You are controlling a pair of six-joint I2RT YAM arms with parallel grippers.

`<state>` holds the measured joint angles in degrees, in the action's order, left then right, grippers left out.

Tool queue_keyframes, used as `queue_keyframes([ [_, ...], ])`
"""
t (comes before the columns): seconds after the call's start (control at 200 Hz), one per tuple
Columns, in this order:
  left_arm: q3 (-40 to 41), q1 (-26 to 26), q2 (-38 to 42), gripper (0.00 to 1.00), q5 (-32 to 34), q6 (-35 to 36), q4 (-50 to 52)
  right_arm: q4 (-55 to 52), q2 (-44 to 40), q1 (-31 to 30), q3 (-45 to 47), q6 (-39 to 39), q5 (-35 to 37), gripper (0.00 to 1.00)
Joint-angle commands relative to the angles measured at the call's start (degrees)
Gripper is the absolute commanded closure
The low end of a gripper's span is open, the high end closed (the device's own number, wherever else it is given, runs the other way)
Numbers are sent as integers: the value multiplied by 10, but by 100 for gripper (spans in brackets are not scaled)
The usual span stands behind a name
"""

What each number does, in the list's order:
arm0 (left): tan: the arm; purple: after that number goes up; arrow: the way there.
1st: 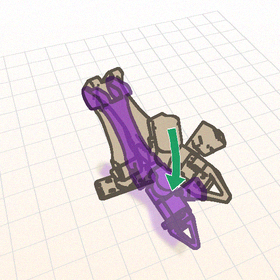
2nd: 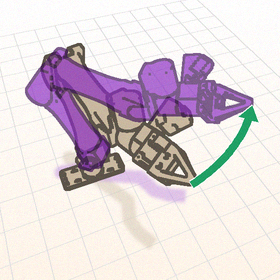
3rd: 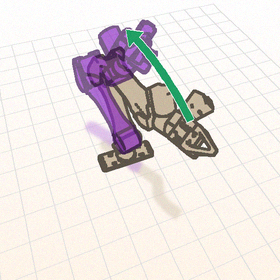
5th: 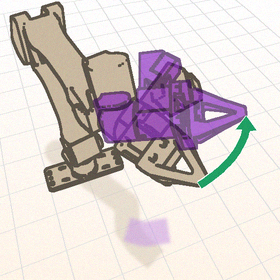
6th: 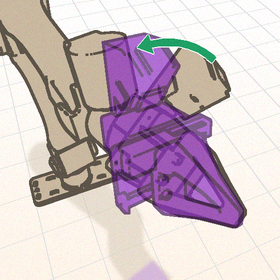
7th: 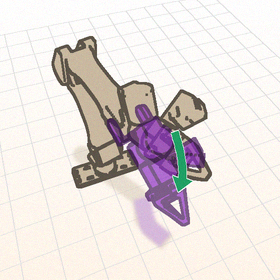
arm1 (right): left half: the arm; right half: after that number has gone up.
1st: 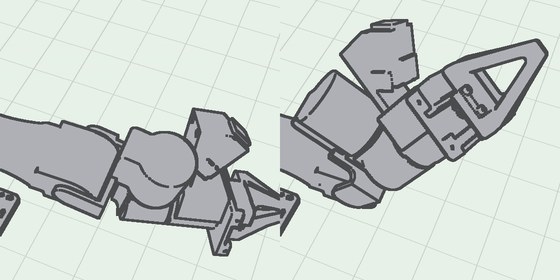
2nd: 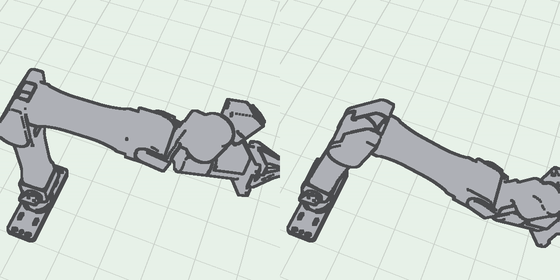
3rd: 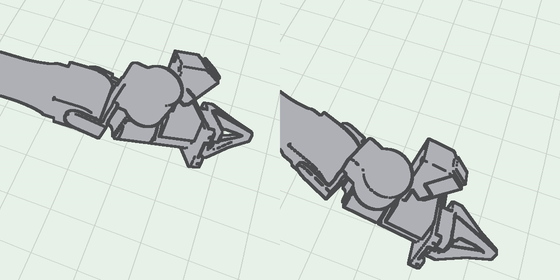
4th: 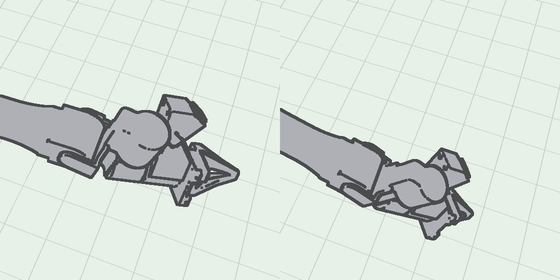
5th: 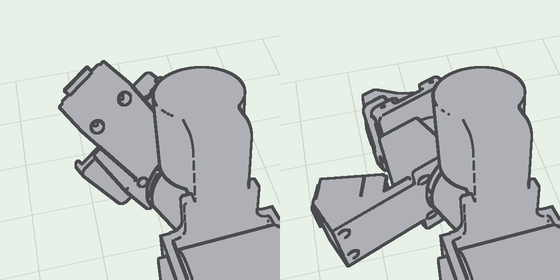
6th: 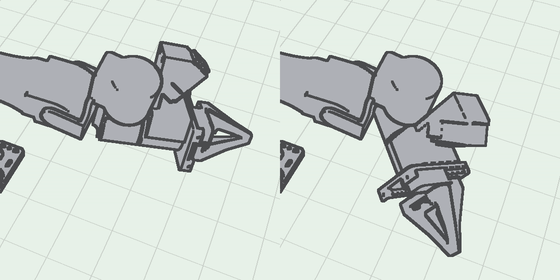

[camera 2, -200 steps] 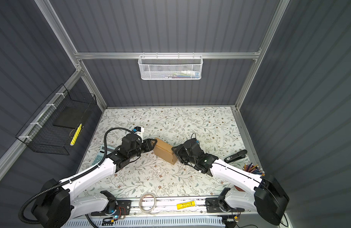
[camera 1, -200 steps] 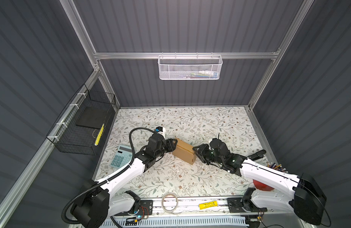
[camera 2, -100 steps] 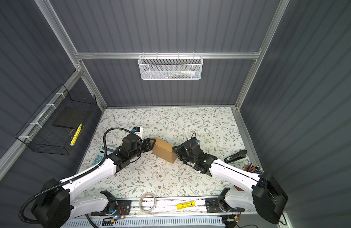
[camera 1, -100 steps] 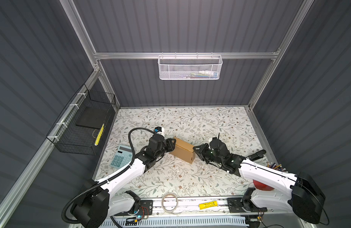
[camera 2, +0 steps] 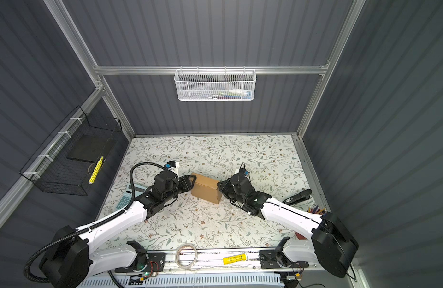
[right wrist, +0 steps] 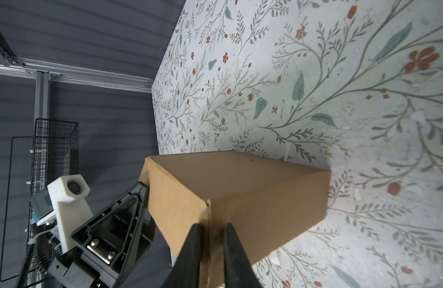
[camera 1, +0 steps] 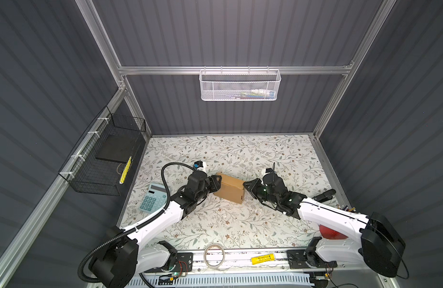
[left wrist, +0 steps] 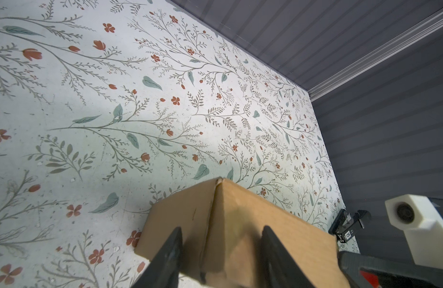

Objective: Assemble paper box
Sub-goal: Fold and tuck the lid into the gap.

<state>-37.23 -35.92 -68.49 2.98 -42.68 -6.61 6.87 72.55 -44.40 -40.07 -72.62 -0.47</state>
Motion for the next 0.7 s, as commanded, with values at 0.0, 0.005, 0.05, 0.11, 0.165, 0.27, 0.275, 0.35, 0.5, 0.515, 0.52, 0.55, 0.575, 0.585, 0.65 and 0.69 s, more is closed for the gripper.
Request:
queue_keyframes([
  [0.0, -10, -7, 5, 46, -29, 17, 70, -95, 18, 2, -11, 57, -2, 81],
  [0.005, -11, -7, 5, 46, -29, 17, 72, -97, 18, 3, -11, 58, -2, 81],
  [0.05, -18, -3, 7, 46, -32, 24, 81, -106, 18, 4, -17, 66, 0, 81],
  [0.11, -25, 2, 10, 44, -39, 29, 89, -113, 18, 5, -22, 73, 1, 81],
  [0.165, -28, 6, 14, 44, -42, 31, 92, -118, 19, 5, -27, 78, 2, 82],
  [0.27, -37, 15, 23, 43, -51, 37, 96, -130, 20, 5, -34, 85, 4, 82],
  [0.275, -37, 15, 23, 43, -52, 37, 97, -130, 20, 5, -35, 86, 4, 82],
  [0.35, -46, 20, 30, 42, -58, 43, 102, -137, 21, 5, -40, 90, 5, 82],
  [0.5, -64, 36, 39, 41, -82, 63, 122, -142, 26, 5, -49, 93, 5, 82],
  [0.515, -65, 38, 40, 41, -84, 65, 125, -142, 27, 5, -50, 93, 5, 82],
  [0.52, -66, 38, 39, 41, -85, 65, 126, -143, 27, 5, -50, 93, 5, 82],
  [0.55, -67, 43, 40, 41, -90, 68, 129, -143, 29, 5, -51, 94, 5, 82],
  [0.575, -70, 46, 41, 41, -97, 71, 132, -143, 29, 5, -52, 94, 4, 82],
  [0.585, -70, 48, 41, 41, -100, 72, 133, -143, 29, 5, -52, 94, 4, 82],
  [0.65, -76, 57, 40, 41, -113, 79, 140, -143, 30, 5, -53, 93, 4, 82],
  [0.69, -78, 61, 41, 42, -121, 82, 143, -144, 31, 5, -54, 94, 4, 81],
])
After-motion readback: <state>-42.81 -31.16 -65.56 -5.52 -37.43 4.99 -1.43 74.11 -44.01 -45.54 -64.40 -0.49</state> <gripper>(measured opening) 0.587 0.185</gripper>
